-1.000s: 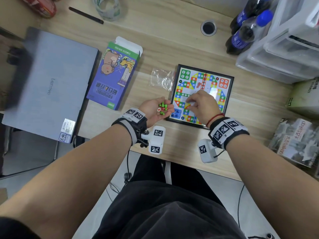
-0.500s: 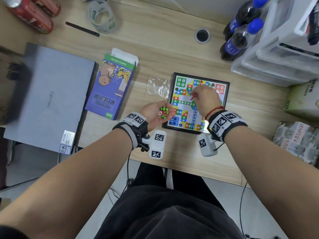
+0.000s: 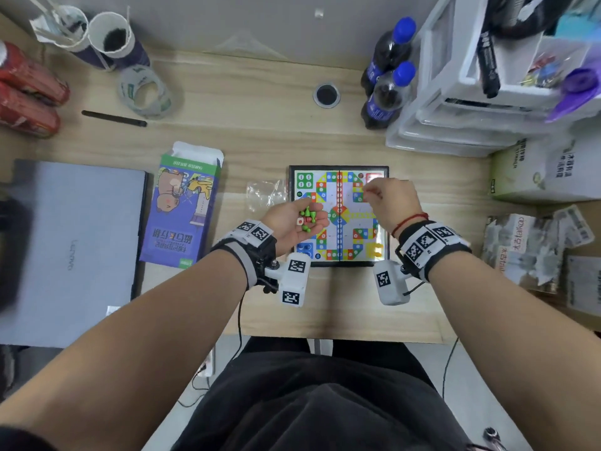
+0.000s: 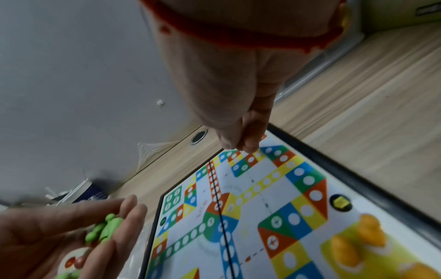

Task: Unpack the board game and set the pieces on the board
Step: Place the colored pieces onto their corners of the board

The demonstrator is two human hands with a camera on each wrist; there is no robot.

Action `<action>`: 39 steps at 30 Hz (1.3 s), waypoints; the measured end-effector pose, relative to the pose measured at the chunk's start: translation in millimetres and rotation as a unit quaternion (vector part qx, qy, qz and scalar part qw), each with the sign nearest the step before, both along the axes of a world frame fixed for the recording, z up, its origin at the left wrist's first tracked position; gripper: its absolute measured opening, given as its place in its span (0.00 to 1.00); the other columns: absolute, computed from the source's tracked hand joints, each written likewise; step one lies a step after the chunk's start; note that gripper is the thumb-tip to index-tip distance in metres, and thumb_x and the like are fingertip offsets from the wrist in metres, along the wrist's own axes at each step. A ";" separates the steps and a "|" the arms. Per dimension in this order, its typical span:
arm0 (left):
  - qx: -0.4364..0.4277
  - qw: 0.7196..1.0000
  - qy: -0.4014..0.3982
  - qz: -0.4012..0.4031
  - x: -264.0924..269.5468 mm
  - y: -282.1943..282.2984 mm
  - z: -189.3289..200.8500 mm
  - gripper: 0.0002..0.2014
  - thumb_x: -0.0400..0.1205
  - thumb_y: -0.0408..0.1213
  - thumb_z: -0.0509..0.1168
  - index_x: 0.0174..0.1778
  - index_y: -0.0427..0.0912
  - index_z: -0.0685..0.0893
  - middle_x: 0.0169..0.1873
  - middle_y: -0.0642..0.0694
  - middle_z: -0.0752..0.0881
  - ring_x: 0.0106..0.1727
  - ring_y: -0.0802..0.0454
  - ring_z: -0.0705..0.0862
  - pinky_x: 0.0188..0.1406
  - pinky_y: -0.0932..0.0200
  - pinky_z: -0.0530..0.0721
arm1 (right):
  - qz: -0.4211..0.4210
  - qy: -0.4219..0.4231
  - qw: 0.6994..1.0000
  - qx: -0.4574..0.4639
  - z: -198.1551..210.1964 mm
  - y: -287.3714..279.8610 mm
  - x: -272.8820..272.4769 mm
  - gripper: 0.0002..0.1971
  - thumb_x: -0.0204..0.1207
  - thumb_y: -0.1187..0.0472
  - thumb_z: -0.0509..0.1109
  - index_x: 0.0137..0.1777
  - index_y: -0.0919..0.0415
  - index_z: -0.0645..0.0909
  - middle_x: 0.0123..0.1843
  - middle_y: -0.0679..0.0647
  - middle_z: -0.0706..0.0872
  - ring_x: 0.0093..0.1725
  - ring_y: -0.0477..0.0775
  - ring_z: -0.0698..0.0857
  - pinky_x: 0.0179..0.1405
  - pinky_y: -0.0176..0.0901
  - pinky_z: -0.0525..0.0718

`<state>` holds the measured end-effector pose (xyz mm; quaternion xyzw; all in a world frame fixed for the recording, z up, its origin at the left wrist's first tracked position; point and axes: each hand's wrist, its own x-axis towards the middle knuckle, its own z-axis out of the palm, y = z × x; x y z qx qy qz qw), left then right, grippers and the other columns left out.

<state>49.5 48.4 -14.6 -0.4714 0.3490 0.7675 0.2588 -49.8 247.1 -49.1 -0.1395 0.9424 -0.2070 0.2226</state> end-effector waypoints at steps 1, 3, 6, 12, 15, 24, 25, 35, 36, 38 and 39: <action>0.000 1.000 -0.001 -0.007 -4.2 4.7 0.0 0.12 0.88 0.39 0.60 0.46 0.34 0.84 0.41 0.39 0.88 0.44 0.45 0.88 0.43 0.59 0.89 | -0.008 0.005 1.000 0.001 -1.2 6.6 -2.4 0.08 0.77 0.62 0.68 0.51 0.55 0.88 0.47 0.55 0.91 0.47 0.58 0.88 0.53 0.47 0.85; -0.004 1.000 -0.004 -0.016 -11.0 12.6 -0.4 0.12 0.87 0.38 0.60 0.47 0.34 0.84 0.41 0.40 0.87 0.44 0.45 0.87 0.42 0.59 0.89 | -0.025 0.024 0.999 -0.007 -2.8 16.0 -7.0 0.07 0.76 0.62 0.70 0.50 0.56 0.88 0.51 0.55 0.88 0.47 0.54 0.85 0.53 0.43 0.82; -0.018 1.000 -0.012 -0.006 -20.5 23.7 -3.2 0.12 0.87 0.37 0.60 0.47 0.34 0.84 0.39 0.40 0.87 0.40 0.47 0.87 0.40 0.60 0.88 | -0.040 0.036 0.998 -0.027 -5.4 22.5 -17.1 0.06 0.74 0.62 0.73 0.50 0.57 0.89 0.51 0.57 0.83 0.45 0.52 0.82 0.52 0.43 0.81; -0.023 0.999 -0.033 0.030 -24.9 43.4 -10.9 0.12 0.87 0.37 0.61 0.44 0.34 0.84 0.38 0.39 0.87 0.36 0.47 0.87 0.39 0.60 0.88 | -0.014 -0.006 0.998 -0.055 -15.8 19.7 -29.3 0.07 0.75 0.58 0.73 0.50 0.58 0.87 0.47 0.54 0.92 0.45 0.54 0.89 0.53 0.49 0.87; -0.020 0.998 -0.032 0.042 -31.1 50.2 -13.9 0.13 0.88 0.38 0.60 0.44 0.34 0.84 0.38 0.39 0.87 0.38 0.46 0.87 0.43 0.59 0.88 | 0.014 -0.005 0.998 -0.064 -20.3 19.1 -34.2 0.06 0.73 0.60 0.73 0.49 0.58 0.87 0.46 0.54 0.91 0.43 0.54 0.88 0.52 0.52 0.87; 0.007 0.998 -0.032 0.051 -45.9 62.0 -13.8 0.17 0.88 0.42 0.58 0.48 0.32 0.86 0.43 0.37 0.88 0.46 0.43 0.88 0.55 0.55 0.87 | 0.050 0.004 0.995 -0.088 -10.3 31.0 -42.1 0.10 0.72 0.58 0.75 0.52 0.56 0.86 0.46 0.52 0.86 0.38 0.47 0.82 0.48 0.46 0.85; 0.013 0.998 -0.029 0.053 -47.2 61.9 -13.0 0.18 0.89 0.42 0.57 0.48 0.32 0.86 0.43 0.37 0.88 0.47 0.43 0.88 0.55 0.54 0.87 | 0.050 0.020 0.994 -0.095 -4.3 30.7 -43.5 0.09 0.72 0.57 0.74 0.51 0.55 0.86 0.45 0.51 0.86 0.37 0.45 0.80 0.47 0.43 0.84; 0.039 0.996 0.026 0.077 -57.6 64.6 -2.6 0.16 0.90 0.39 0.49 0.44 0.37 0.79 0.32 0.43 0.83 0.26 0.52 0.84 0.35 0.57 0.86 | 0.189 -0.006 0.977 -0.102 41.7 -11.6 -12.1 0.09 0.70 0.57 0.75 0.50 0.55 0.87 0.42 0.50 0.80 0.43 0.54 0.83 0.45 0.46 0.81; 0.038 0.996 0.035 0.075 -57.2 64.3 -1.9 0.15 0.89 0.37 0.49 0.43 0.38 0.78 0.30 0.45 0.82 0.25 0.53 0.83 0.33 0.58 0.86 | 0.175 -0.006 0.978 -0.109 40.6 -12.5 -10.4 0.10 0.70 0.58 0.75 0.51 0.55 0.86 0.43 0.49 0.80 0.44 0.53 0.83 0.46 0.45 0.81; 0.035 0.996 0.050 0.065 -56.5 62.9 -1.0 0.13 0.88 0.35 0.50 0.43 0.40 0.78 0.29 0.47 0.83 0.25 0.55 0.82 0.34 0.58 0.86 | 0.145 0.000 0.981 -0.131 39.2 -14.3 -8.7 0.11 0.69 0.59 0.76 0.51 0.54 0.83 0.42 0.48 0.81 0.43 0.51 0.82 0.46 0.46 0.82; 0.035 0.996 0.056 0.061 -55.7 62.1 -0.4 0.12 0.88 0.34 0.51 0.44 0.40 0.79 0.29 0.48 0.84 0.27 0.55 0.83 0.35 0.57 0.87 | 0.132 0.000 0.981 -0.139 38.9 -15.9 -8.2 0.11 0.68 0.58 0.76 0.51 0.54 0.82 0.42 0.48 0.82 0.42 0.50 0.82 0.46 0.46 0.82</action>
